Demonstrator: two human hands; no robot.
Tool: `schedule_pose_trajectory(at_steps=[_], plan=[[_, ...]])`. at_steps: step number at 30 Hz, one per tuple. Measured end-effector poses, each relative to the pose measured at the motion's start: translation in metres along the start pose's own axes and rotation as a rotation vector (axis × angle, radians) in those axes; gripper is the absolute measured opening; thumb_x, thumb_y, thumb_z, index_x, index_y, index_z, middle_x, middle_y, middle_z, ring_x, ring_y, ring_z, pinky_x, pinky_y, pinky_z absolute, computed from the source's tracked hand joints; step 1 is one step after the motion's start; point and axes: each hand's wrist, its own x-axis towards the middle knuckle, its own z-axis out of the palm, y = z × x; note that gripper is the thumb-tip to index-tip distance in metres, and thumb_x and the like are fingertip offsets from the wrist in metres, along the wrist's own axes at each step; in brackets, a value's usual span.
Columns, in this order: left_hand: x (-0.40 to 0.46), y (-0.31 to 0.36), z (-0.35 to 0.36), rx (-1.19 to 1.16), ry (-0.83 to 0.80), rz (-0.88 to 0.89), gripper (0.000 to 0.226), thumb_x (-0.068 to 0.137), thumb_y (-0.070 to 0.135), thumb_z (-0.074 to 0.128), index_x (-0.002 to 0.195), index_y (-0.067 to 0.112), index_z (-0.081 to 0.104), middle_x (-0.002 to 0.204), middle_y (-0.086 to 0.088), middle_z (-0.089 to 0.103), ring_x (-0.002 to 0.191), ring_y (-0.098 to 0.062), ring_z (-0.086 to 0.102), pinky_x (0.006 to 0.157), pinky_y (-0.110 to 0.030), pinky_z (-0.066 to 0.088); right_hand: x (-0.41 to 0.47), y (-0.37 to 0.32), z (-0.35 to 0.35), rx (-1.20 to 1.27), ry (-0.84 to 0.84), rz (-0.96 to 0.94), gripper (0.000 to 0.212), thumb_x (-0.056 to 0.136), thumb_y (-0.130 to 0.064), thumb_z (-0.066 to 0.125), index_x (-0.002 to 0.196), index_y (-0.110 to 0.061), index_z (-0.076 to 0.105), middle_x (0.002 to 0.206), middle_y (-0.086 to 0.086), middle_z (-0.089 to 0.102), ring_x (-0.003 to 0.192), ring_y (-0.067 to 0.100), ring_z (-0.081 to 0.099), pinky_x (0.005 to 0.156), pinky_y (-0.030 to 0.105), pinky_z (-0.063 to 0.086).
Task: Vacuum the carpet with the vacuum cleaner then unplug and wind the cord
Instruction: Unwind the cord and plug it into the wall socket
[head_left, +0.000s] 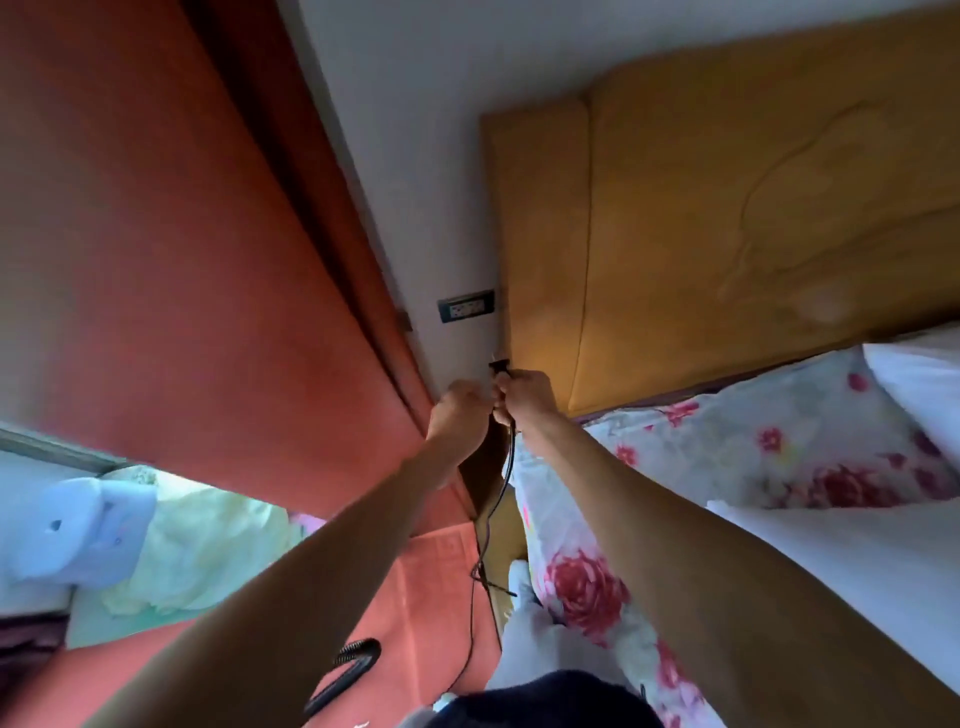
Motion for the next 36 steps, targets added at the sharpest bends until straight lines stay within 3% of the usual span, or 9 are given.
schedule_pose_trajectory(at_steps=[2,4,7,14,19,22,25,31,36], plan=[[0.03,0.011,0.01,0.065,0.049,0.011,0.022,0.092,0.005,0.048,0.086,0.007,0.069,0.087,-0.006,0.064,0.079,-0.006,0.063,0.074,-0.027,0.041,0.026,-0.006,0.004,-0.036,-0.107,0.036,0.03,0.099,-0.005,0.045,0.072,-0.009,0.056,0.052,0.001,0.053,0.036,0.008,0.046,0.037,0.017,0.037],[0.058,0.012,0.019,0.092,0.111,-0.015,0.023,0.093,0.001,0.045,0.1,-0.002,0.067,0.096,-0.013,0.066,0.094,-0.019,0.064,0.082,-0.032,0.046,0.053,-0.004,0.01,-0.105,-0.143,0.001,0.026,0.099,-0.01,0.048,0.074,-0.014,0.054,0.066,0.001,0.057,0.052,0.003,0.051,0.05,0.019,0.043],[0.093,-0.007,0.034,0.243,0.205,-0.079,0.03,0.089,-0.001,0.045,0.113,-0.003,0.063,0.115,-0.021,0.062,0.113,-0.034,0.054,0.098,-0.037,0.041,0.094,0.012,0.027,-0.154,-0.151,-0.021,0.039,0.096,0.001,0.047,0.06,-0.013,0.054,0.051,-0.006,0.057,0.039,-0.004,0.046,0.042,0.012,0.032],[0.145,-0.057,0.08,0.151,0.424,-0.229,0.025,0.085,0.004,0.051,0.104,0.007,0.067,0.107,-0.019,0.062,0.107,-0.033,0.057,0.093,-0.033,0.043,0.178,0.029,0.062,-0.183,-0.173,0.042,0.033,0.1,-0.021,0.043,0.116,-0.002,0.065,0.103,0.013,0.068,0.088,0.026,0.063,0.078,0.032,0.049],[0.194,-0.067,0.091,-0.094,0.641,-0.29,0.026,0.089,0.002,0.047,0.106,0.004,0.066,0.114,-0.017,0.06,0.106,-0.03,0.056,0.068,-0.014,0.028,0.23,0.03,0.084,0.087,-0.102,0.06,0.029,0.102,-0.024,0.046,0.11,-0.004,0.066,0.071,-0.002,0.055,0.059,0.01,0.047,0.058,0.026,0.04],[0.223,-0.075,0.1,-0.331,0.667,-0.378,0.027,0.089,0.008,0.046,0.101,0.005,0.069,0.112,-0.015,0.066,0.104,-0.03,0.061,0.081,-0.027,0.043,0.249,0.025,0.092,0.202,-0.074,0.042,0.03,0.102,-0.019,0.047,0.113,0.003,0.064,0.072,-0.003,0.052,0.058,0.005,0.045,0.047,0.016,0.04],[0.244,-0.082,0.1,-0.625,0.711,-0.399,0.022,0.081,0.012,0.048,0.085,0.018,0.069,0.1,-0.014,0.07,0.094,-0.03,0.067,0.092,-0.042,0.052,0.269,0.028,0.101,0.24,-0.029,0.004,0.029,0.102,-0.02,0.048,0.113,0.0,0.067,0.079,0.002,0.056,0.065,0.008,0.047,0.049,0.015,0.043],[0.257,-0.079,0.1,-0.944,0.793,-0.37,0.029,0.086,-0.002,0.051,0.072,0.015,0.07,0.065,-0.001,0.069,0.063,-0.015,0.066,0.064,-0.027,0.054,0.296,0.036,0.114,0.102,0.054,-0.094,0.028,0.1,-0.026,0.052,0.076,-0.025,0.066,0.093,0.005,0.063,0.081,0.017,0.054,0.078,0.039,0.043],[0.25,-0.091,0.105,-1.003,0.791,-0.449,0.029,0.087,-0.006,0.048,0.074,0.009,0.07,0.047,0.005,0.063,0.042,-0.004,0.057,0.05,-0.021,0.048,0.306,0.043,0.119,0.031,0.074,-0.16,0.027,0.101,-0.024,0.05,0.099,-0.008,0.072,0.082,0.001,0.064,0.074,0.01,0.058,0.083,0.032,0.05]])
